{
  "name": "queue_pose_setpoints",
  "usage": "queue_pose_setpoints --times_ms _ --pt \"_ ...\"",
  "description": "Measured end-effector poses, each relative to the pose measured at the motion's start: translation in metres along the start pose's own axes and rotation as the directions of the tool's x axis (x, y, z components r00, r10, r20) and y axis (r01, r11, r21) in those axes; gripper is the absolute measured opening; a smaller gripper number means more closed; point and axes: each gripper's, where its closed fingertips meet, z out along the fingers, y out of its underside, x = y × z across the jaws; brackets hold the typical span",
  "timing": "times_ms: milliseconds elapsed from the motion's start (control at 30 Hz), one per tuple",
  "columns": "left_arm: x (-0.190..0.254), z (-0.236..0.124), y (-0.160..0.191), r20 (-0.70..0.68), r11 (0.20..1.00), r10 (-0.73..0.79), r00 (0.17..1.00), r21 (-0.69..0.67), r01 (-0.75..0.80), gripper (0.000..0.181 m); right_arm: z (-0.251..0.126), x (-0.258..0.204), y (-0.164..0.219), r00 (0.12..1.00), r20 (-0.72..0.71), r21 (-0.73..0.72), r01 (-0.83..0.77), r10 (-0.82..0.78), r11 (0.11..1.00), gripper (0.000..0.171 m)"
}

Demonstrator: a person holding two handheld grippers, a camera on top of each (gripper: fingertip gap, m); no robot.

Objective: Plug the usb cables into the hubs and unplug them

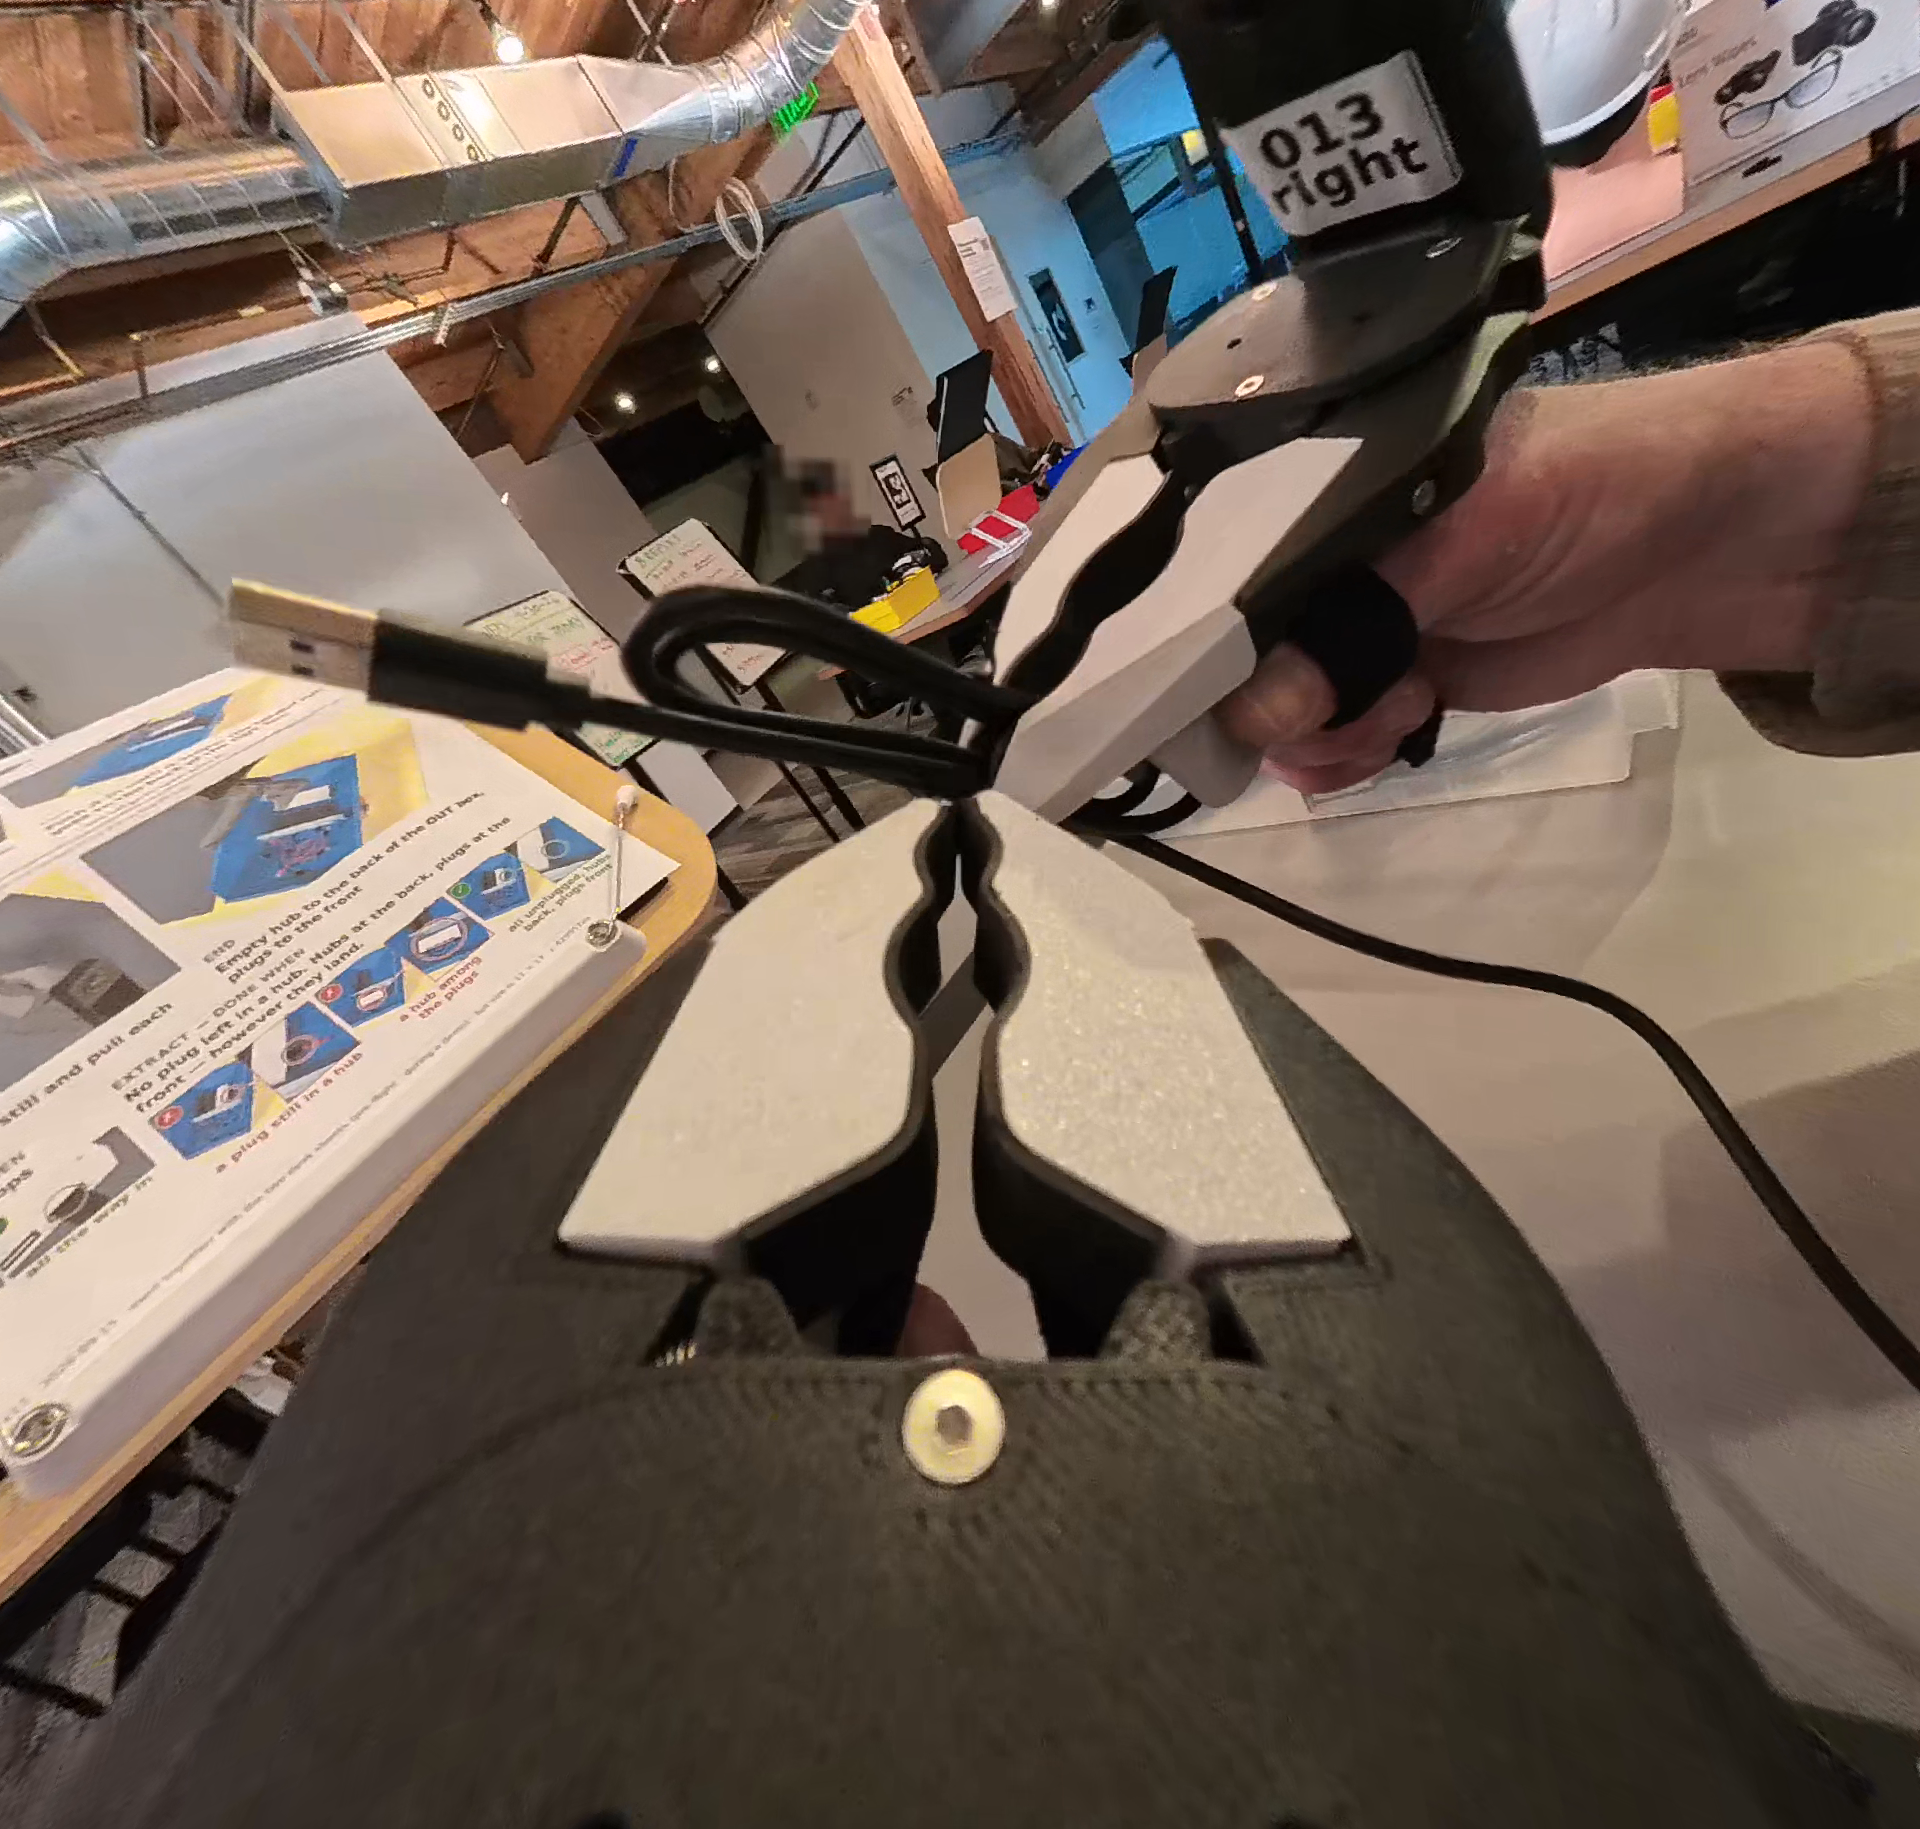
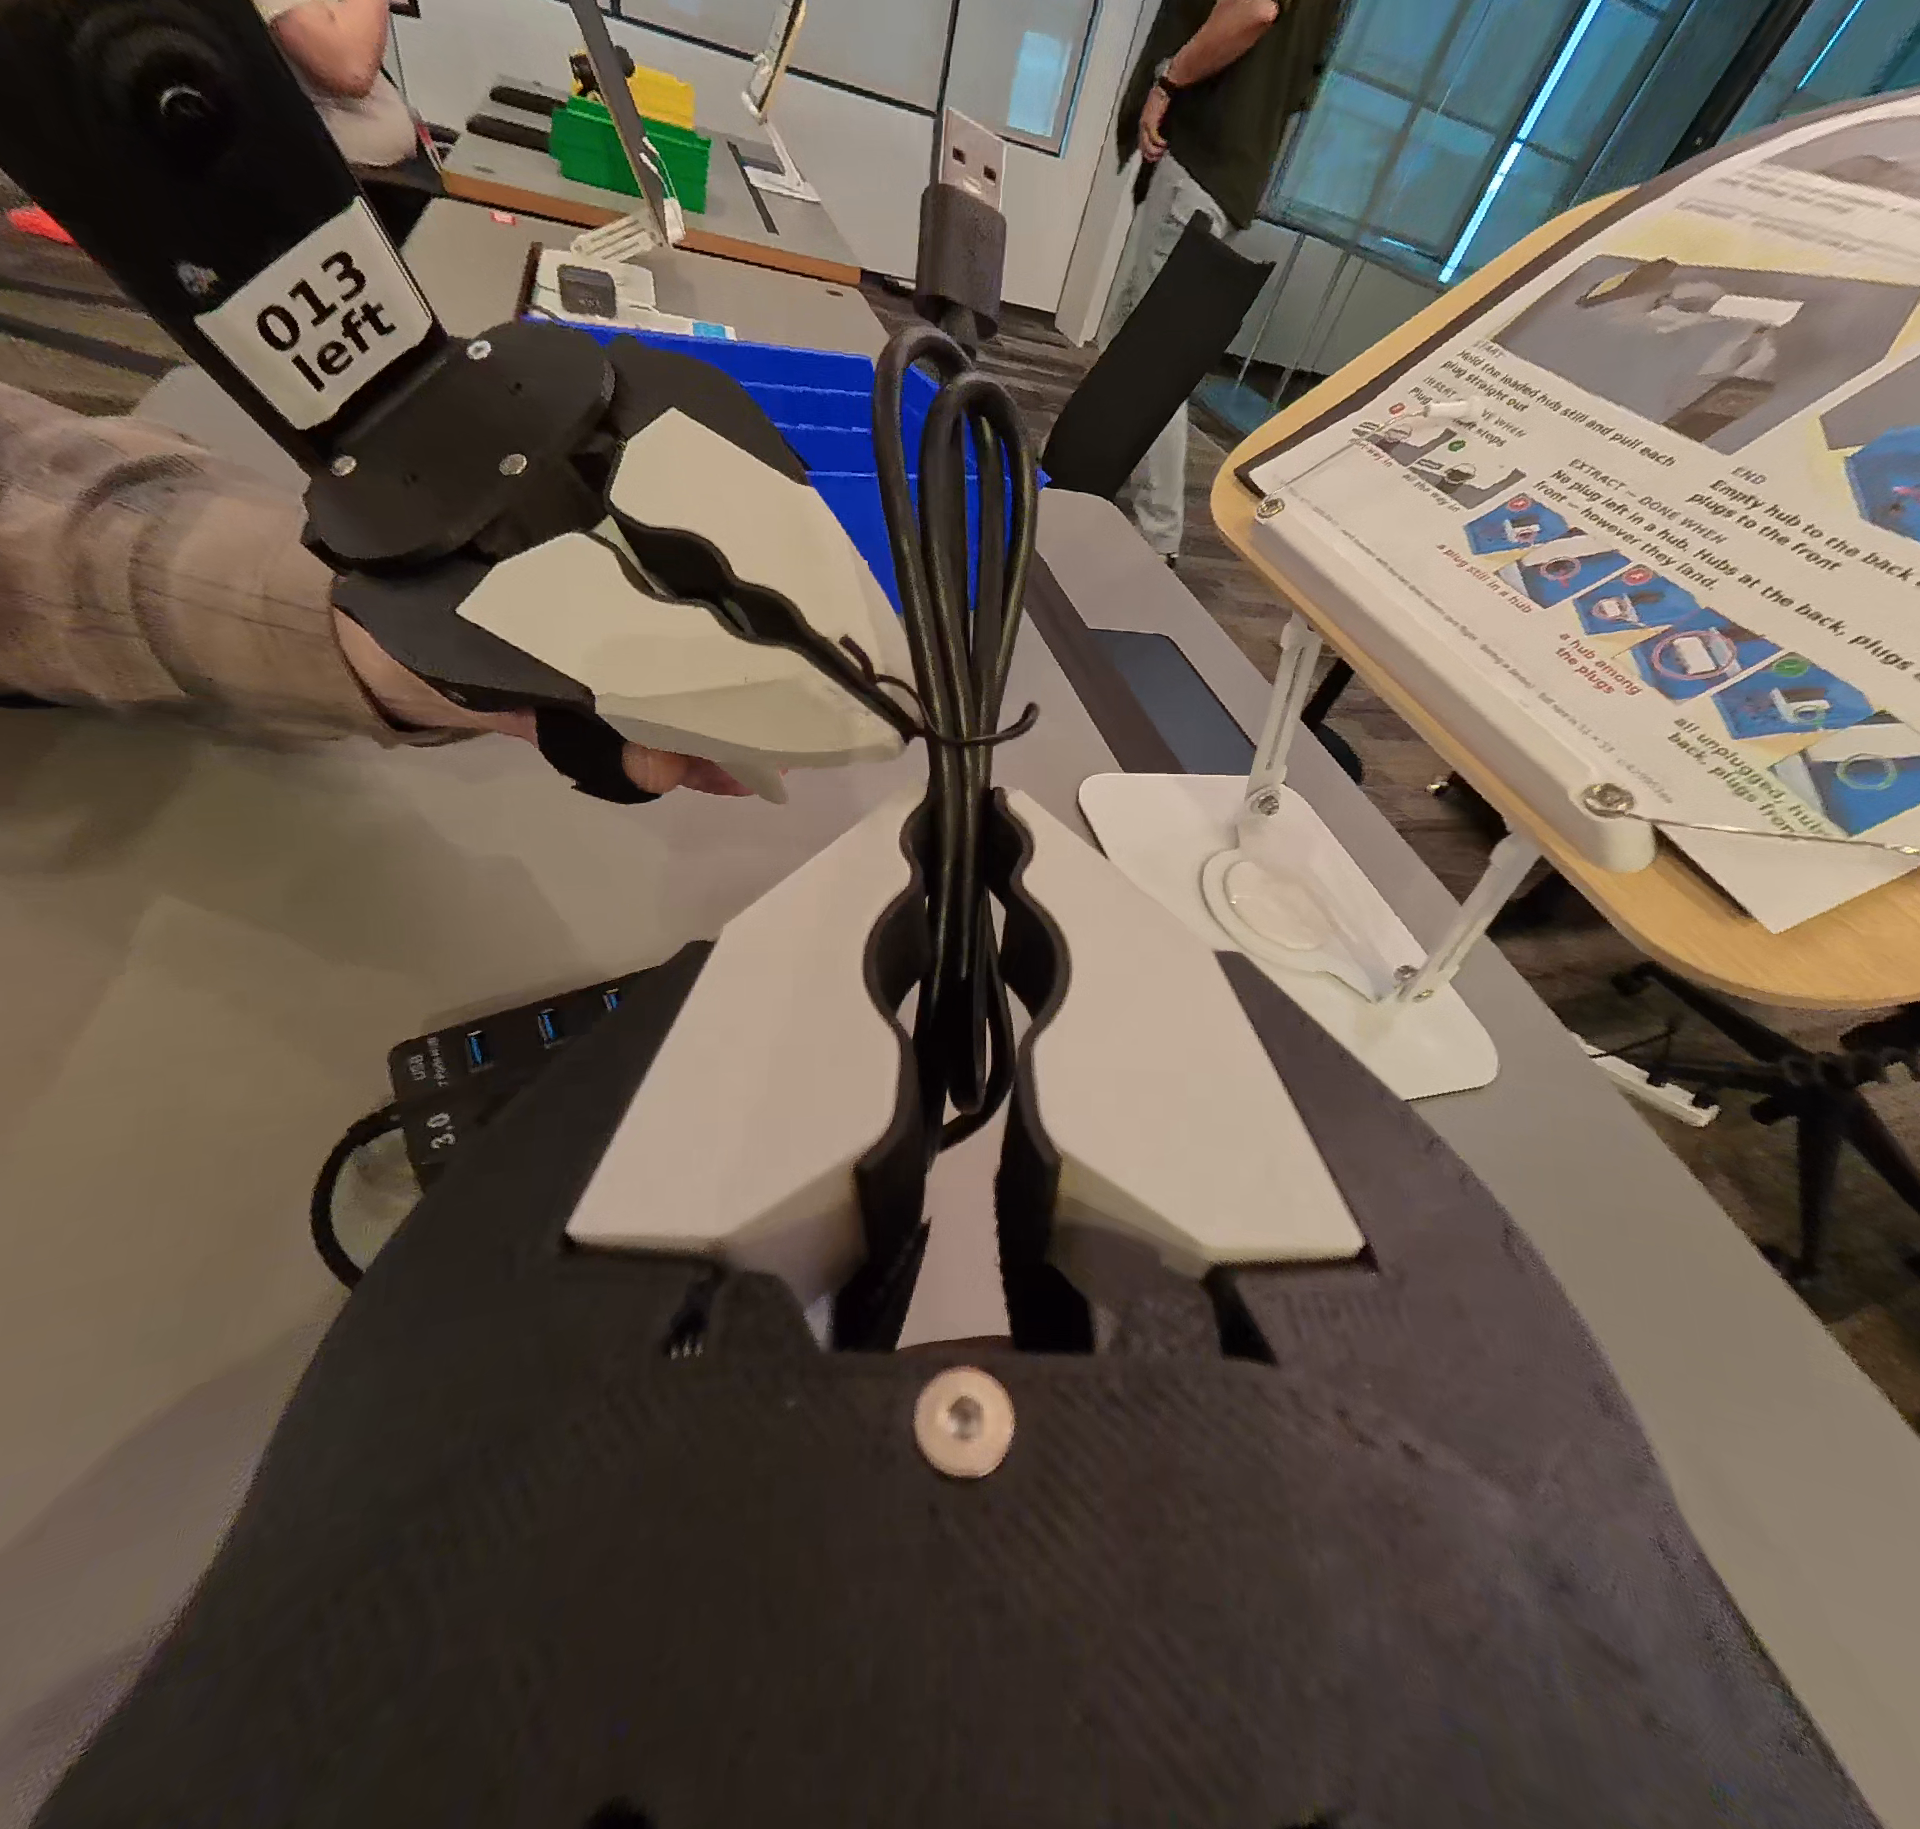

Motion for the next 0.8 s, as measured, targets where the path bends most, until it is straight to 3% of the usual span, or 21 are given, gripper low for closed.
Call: queue_pose_setpoints --times_ms 267,367,467,633,800 --pt "-0.002 -0.002 0.001 -0.040 0.996 -0.081 0.996 0.033 0.082 0.024 0.001 0.004 0.000 0.979 -0.098 -0.075 0.173 -0.180 0.982 0.003" --pt "-0.001 -0.003 0.001 -0.104 0.985 -0.168 0.980 0.031 0.172 0.043 -0.001 0.007 -0.003 0.962 -0.136 -0.092 0.226 -0.237 0.970 0.003" --pt "0.002 -0.004 0.000 -0.184 0.956 -0.285 0.941 0.018 0.293 0.064 -0.002 0.009 -0.004 0.937 -0.169 -0.118 0.288 -0.305 0.950 0.003" --pt "0.002 -0.006 -0.008 -0.316 0.852 -0.501 0.806 -0.019 0.523 0.072 -0.002 0.009 -0.004 0.877 -0.201 -0.178 0.405 -0.436 0.897 0.003" --pt "0.004 -0.006 -0.014 -0.370 0.793 -0.573 0.732 -0.021 0.609 0.072 0.003 0.006 0.000 0.832 -0.199 -0.236 0.472 -0.518 0.849 0.003"
